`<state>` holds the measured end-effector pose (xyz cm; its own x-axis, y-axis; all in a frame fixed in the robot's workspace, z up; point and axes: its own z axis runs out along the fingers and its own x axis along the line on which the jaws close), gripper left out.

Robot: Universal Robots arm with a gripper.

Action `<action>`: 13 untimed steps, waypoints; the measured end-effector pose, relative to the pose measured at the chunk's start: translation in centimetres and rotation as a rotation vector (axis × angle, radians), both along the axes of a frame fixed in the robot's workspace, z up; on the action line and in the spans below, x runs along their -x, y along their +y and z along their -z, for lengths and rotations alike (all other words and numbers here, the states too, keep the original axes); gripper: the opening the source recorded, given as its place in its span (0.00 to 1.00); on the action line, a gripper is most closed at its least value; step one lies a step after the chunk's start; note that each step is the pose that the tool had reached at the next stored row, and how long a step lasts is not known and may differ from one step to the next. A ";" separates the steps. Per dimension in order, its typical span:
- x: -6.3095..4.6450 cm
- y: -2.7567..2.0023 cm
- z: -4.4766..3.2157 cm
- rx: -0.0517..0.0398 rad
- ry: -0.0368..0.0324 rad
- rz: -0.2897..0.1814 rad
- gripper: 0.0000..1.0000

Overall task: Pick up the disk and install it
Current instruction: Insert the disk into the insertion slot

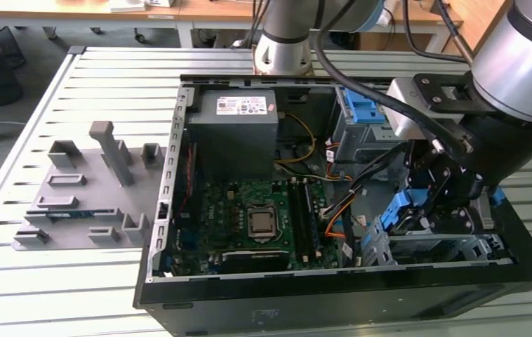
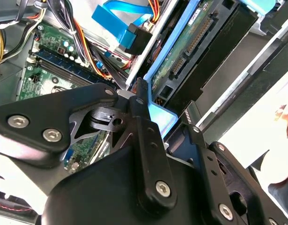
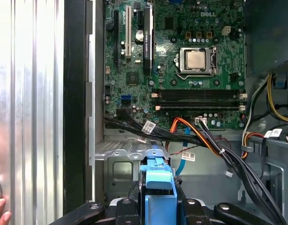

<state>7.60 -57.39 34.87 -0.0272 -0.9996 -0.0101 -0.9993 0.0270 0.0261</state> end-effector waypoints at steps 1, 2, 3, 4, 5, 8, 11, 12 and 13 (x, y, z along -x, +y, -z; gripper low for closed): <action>0.0 0.00 0.03 -0.0001 0.0000 0.000 0.36; 0.0 0.00 0.07 -0.0002 0.0000 0.000 0.36; 0.0 0.00 0.10 -0.0002 0.0000 0.000 0.36; 0.0 0.00 0.12 -0.0002 0.0000 0.000 0.36; 0.0 0.00 0.14 -0.0001 0.0000 0.000 0.36; 0.0 0.00 0.19 -0.0002 0.0000 0.000 0.43; 0.0 0.00 0.19 -0.0001 0.0000 0.000 0.50; 0.0 0.00 0.20 -0.0001 0.0000 0.000 0.50; 0.0 0.00 0.20 -0.0001 0.0000 0.000 0.50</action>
